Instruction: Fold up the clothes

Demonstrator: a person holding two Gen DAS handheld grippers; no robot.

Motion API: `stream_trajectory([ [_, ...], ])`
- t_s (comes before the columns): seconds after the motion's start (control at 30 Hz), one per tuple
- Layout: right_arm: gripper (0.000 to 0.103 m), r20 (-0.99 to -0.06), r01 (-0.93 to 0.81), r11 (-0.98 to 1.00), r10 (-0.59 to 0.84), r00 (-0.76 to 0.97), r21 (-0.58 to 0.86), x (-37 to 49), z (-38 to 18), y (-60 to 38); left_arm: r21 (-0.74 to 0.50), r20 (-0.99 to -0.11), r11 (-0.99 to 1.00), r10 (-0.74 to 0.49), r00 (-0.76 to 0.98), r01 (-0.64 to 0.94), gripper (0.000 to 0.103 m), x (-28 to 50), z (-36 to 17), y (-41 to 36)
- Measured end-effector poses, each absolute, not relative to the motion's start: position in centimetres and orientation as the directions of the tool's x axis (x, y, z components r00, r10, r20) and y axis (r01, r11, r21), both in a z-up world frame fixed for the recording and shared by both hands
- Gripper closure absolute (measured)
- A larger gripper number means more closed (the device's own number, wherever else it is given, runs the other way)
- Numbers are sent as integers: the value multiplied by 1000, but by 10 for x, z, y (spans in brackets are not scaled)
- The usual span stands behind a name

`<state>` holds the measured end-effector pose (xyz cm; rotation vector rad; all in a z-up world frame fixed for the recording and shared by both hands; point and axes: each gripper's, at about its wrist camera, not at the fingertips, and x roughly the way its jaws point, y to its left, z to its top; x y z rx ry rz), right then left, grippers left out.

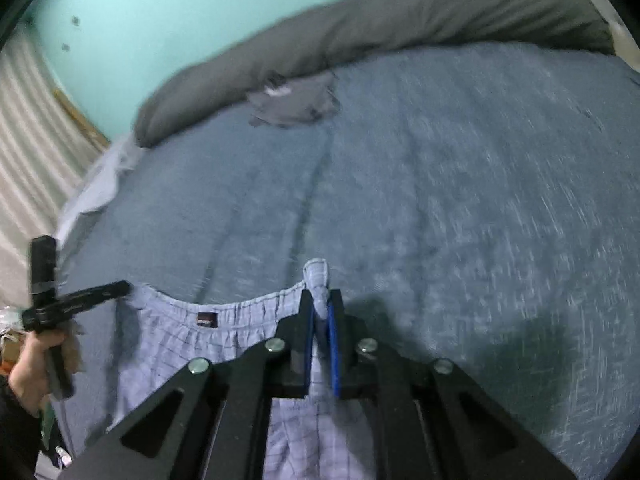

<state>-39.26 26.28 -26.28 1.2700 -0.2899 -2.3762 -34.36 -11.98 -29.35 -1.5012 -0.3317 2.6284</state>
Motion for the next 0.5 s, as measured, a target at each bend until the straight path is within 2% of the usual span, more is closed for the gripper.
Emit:
stream_trajectory([
  [0.07,83,-745,251,-899,-438,-503,359,-388,-266,269,-233,-836,-972,184,-517,32,98,-339,-293,-124],
  [0.1,72,-743,226,-907,-422,-520,357,-383,-265,275,-235,-834,-971,183,-520,36,96,-332,-290,-128],
  [0.13,69,-730,206,-901,-430,-531,381,-377,-264,283,-238,-832,-971,183,-524,39,94,-326,-288,-132],
  [0.33,68,-666,80,-839,-481,-570,537,-317,-258,331,-242,-804,-969,177,-567,42,93,-275,-276,-140],
  [0.5,68,-670,22,-832,-462,-581,555,-264,-262,340,-282,-789,-956,182,-587,81,92,-220,-278,-137],
])
